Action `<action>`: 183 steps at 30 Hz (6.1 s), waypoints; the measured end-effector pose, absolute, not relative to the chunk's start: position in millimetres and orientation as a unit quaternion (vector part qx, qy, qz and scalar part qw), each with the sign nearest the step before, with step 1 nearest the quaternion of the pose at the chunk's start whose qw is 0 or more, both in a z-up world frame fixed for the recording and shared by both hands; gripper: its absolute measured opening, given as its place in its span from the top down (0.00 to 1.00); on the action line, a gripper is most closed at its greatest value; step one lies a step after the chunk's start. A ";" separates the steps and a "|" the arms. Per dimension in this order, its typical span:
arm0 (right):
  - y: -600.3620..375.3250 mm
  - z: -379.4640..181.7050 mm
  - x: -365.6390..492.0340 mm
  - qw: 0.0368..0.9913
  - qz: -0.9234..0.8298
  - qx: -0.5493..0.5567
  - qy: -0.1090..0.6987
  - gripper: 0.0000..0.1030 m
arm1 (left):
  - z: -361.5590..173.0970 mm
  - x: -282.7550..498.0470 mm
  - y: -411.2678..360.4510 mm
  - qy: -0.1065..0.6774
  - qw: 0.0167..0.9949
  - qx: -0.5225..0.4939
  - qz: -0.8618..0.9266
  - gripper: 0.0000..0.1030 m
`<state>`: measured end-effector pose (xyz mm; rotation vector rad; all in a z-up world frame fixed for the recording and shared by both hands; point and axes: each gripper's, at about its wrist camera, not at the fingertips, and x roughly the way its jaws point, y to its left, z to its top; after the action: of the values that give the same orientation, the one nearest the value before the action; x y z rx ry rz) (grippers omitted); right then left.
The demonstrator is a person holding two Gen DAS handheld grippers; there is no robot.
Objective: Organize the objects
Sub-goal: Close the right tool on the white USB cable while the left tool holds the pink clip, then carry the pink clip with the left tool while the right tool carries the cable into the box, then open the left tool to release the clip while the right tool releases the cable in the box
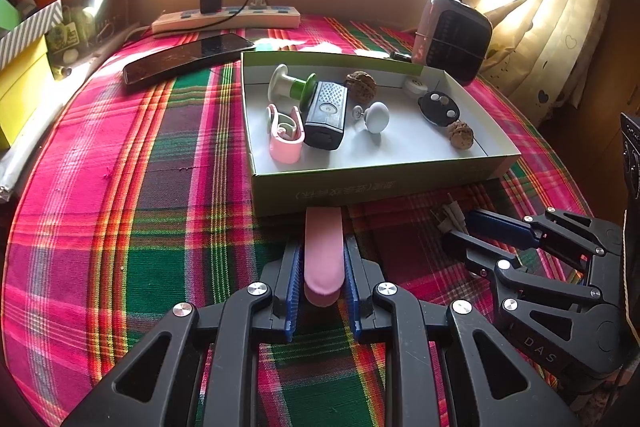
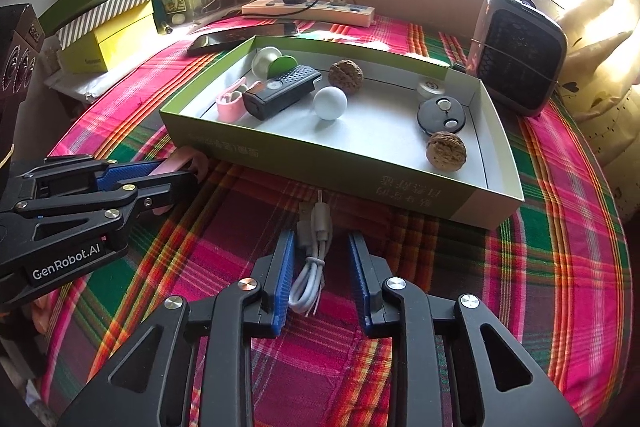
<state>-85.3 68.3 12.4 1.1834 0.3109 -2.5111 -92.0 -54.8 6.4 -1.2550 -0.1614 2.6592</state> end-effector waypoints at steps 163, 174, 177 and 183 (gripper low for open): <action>85.6 21.5 -229.8 0.198 -0.869 0.450 0.061 0.81 | 21.6 -178.0 -15.0 -0.037 0.106 -0.441 0.890 0.72; 94.3 36.2 -211.4 0.194 -0.879 0.432 0.048 0.72 | 29.0 -167.5 -10.0 -0.021 0.106 -0.432 0.896 0.68; 97.6 40.3 -202.4 0.188 -0.883 0.426 0.046 0.68 | 32.1 -162.4 -10.7 -0.020 0.103 -0.428 0.898 0.67; 103.2 51.2 -181.8 0.190 -0.891 0.411 0.034 0.59 | 38.5 -150.6 -15.1 -0.015 0.088 -0.418 0.904 0.67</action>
<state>-181.8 103.2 51.2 1.1543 0.0947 -2.5034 -150.6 -15.1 38.5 -1.2451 -0.0447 2.6907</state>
